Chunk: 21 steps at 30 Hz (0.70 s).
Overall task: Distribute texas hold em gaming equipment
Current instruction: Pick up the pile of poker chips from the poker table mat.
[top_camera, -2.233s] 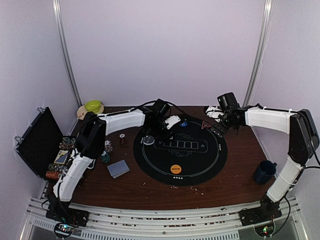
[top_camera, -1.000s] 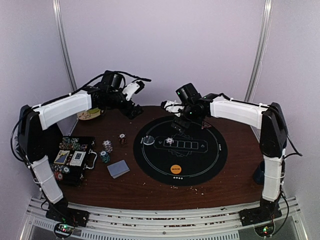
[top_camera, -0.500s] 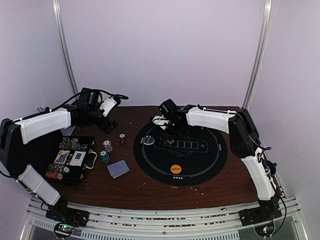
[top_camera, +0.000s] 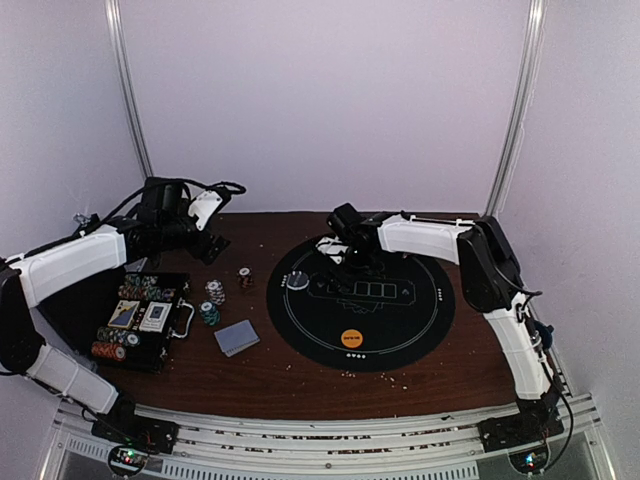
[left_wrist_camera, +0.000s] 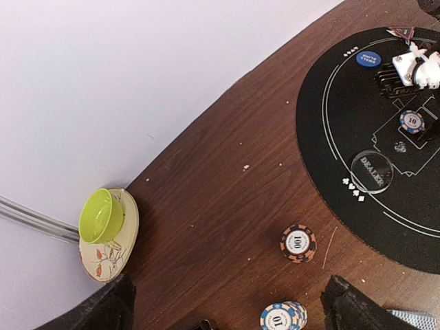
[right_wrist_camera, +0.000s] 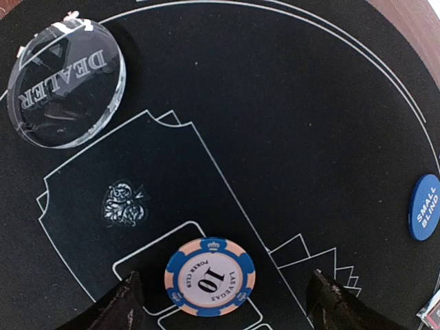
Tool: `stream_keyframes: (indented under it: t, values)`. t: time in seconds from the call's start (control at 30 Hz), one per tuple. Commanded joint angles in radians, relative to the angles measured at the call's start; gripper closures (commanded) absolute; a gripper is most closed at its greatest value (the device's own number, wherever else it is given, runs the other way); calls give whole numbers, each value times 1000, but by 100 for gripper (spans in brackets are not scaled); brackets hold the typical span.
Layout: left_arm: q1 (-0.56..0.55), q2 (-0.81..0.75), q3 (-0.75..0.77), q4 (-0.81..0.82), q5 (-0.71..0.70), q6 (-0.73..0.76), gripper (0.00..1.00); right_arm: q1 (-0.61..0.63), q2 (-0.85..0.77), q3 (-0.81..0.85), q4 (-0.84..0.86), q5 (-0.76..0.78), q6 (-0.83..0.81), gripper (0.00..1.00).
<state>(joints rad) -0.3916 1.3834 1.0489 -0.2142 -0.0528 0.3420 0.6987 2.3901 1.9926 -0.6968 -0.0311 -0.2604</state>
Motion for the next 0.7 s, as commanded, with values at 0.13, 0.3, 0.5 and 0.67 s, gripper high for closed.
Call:
stream_keyframes:
  t: [0.13,0.3,0.5,0.67]
  values:
    - [7,-11,-32,67,-13,-10,2,-5,-3,5,-38,-72,-6,25]
    - [7,-24,-42,80,-20,-10,2,-6,34,35,-53,-95,5,26]
    - [7,-42,-55,96,-18,-12,2,-17,33,17,-36,-138,43,28]
    - [7,-51,-59,103,-12,-17,2,-30,49,14,-27,-148,75,29]
